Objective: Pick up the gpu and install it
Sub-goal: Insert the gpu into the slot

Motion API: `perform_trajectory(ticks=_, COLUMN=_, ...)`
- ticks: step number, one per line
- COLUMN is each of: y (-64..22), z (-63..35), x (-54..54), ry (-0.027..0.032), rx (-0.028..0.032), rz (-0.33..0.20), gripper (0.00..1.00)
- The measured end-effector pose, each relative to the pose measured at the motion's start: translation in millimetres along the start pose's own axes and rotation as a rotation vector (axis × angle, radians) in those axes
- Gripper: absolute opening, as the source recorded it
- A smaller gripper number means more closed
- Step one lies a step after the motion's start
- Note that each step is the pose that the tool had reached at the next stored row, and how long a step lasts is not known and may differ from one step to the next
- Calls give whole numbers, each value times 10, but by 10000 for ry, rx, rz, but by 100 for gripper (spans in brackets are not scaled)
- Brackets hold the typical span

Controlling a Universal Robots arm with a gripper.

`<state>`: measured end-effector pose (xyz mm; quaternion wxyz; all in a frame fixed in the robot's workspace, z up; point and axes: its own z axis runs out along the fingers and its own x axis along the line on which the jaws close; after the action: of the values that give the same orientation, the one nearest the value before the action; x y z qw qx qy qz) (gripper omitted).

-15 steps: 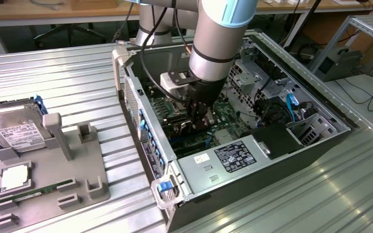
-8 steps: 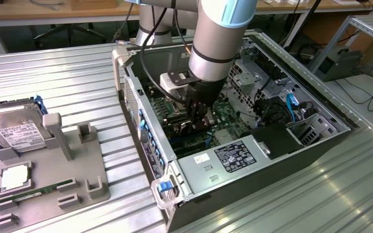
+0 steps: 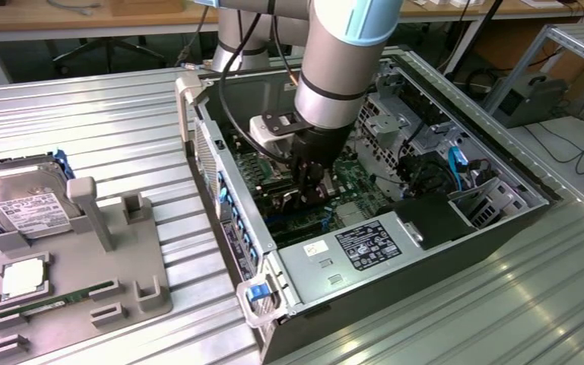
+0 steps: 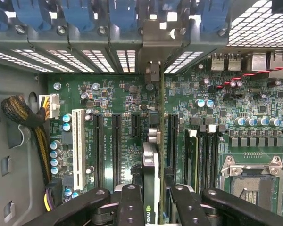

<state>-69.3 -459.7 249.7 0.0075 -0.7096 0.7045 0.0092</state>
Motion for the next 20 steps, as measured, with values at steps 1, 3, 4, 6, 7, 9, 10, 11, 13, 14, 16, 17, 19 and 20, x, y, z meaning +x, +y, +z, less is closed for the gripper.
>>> perform_trajectory(ticks=1, y=0, z=0, x=0, ry=1, rx=0, rz=0, gripper=27)
perform_trajectory(ticks=3, y=1, z=-2, x=0, ry=4, rx=-2, rz=1, gripper=27)
perform_trajectory(ticks=4, y=5, z=-1, x=1, ry=7, rx=-3, rz=3, gripper=27)
perform_trajectory(ticks=6, y=11, z=5, x=1, ry=5, rx=-2, rz=0, gripper=27)
perform_trajectory(ticks=7, y=12, z=5, x=1, ry=4, rx=-1, rz=1, gripper=27)
perform_trajectory(ticks=9, y=14, z=5, x=1, ry=5, rx=-2, rz=1, gripper=27)
perform_trajectory(ticks=10, y=17, z=7, x=1, ry=5, rx=-2, rz=2, gripper=27)
perform_trajectory(ticks=11, y=21, z=9, x=1, ry=4, rx=0, rz=2, gripper=27)
perform_trajectory(ticks=13, y=31, z=13, x=0, ry=4, rx=1, rz=-4, gripper=27)
perform_trajectory(ticks=14, y=39, z=13, x=0, ry=4, rx=-3, rz=1, gripper=27)
perform_trajectory(ticks=16, y=43, z=13, x=0, ry=4, rx=0, rz=1, gripper=27)
perform_trajectory(ticks=17, y=44, z=13, x=0, ry=4, rx=1, rz=-1, gripper=27)
perform_trajectory(ticks=19, y=45, z=13, x=0, ry=4, rx=1, rz=1, gripper=27)
perform_trajectory(ticks=20, y=45, z=13, x=0, ry=5, rx=1, rz=1, gripper=27)
